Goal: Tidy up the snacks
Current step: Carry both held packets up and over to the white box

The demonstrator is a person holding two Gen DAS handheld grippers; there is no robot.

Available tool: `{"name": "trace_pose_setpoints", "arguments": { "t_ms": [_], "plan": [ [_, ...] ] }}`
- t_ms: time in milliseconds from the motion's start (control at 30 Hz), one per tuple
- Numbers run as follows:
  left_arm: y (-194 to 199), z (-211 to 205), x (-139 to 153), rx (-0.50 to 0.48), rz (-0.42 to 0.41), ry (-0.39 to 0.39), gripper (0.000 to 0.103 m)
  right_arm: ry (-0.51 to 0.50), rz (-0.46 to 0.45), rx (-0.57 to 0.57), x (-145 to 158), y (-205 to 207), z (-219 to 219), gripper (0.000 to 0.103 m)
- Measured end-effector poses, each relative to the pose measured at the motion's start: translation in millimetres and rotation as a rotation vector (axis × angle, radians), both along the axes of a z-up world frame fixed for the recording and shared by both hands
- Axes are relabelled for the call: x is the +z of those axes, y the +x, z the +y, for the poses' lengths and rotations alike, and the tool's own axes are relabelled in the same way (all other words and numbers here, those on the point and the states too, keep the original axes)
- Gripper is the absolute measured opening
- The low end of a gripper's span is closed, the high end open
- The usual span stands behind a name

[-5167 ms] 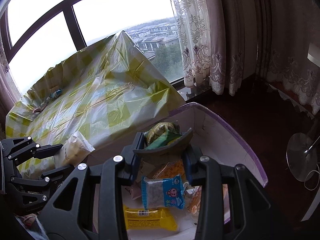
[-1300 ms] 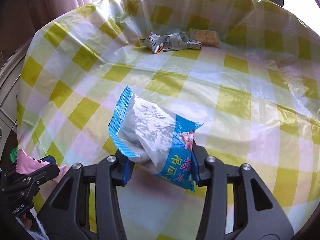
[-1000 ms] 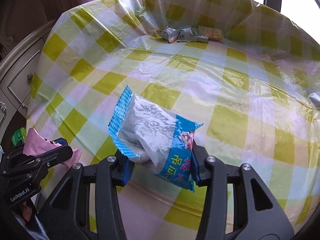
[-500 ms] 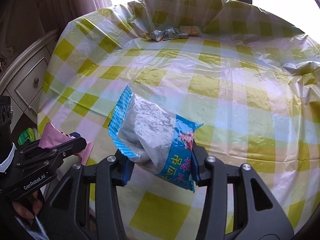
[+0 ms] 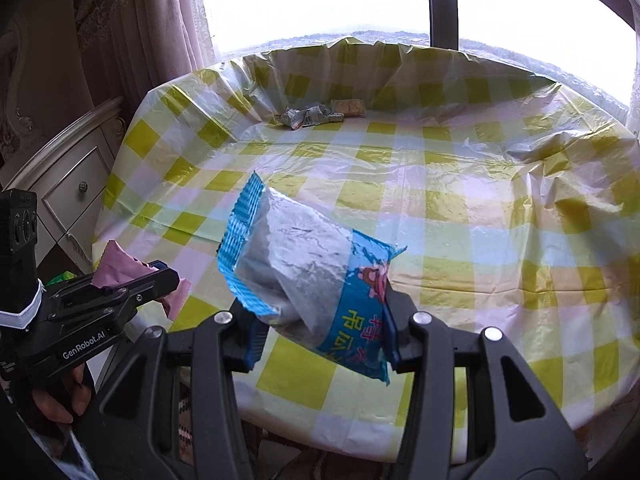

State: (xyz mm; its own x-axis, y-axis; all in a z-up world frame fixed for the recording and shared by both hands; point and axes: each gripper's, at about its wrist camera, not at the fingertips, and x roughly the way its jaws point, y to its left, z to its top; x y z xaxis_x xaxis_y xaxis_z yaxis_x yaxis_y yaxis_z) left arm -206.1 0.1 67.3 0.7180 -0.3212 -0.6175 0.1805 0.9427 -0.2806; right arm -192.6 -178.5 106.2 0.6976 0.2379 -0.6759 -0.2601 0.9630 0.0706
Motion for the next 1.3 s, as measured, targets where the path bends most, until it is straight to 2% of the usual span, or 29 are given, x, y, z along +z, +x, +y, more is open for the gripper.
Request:
{"name": "trace_pose_setpoints", "arguments": {
  "t_ms": [400, 900, 1167, 1300],
  "plan": [
    [-22.4, -55.7, 30.7, -0.143, -0.095, 0.06, 0.018, 0.013, -0.07, -0.125, 30.4, -67.6, -69.2, 0.05],
    [-53.1, -155.2, 66.2, -0.407, -0.205, 0.158, 0.019, 0.013, -0.116, -0.337, 46.4, -133.8, -167.5, 0.05],
    [-68.4, -212.1, 67.2, -0.576, -0.2, 0.215, 0.019, 0.029, -0.127, -0.458, 48.0, -162.9, -217.5, 0.05],
    [-76.7, -255.4, 56.4, -0.707, -0.134, 0.241, 0.019, 0.016, -0.093, -0.505, 37.0, -178.0, -236.7, 0.05]
  ]
}}
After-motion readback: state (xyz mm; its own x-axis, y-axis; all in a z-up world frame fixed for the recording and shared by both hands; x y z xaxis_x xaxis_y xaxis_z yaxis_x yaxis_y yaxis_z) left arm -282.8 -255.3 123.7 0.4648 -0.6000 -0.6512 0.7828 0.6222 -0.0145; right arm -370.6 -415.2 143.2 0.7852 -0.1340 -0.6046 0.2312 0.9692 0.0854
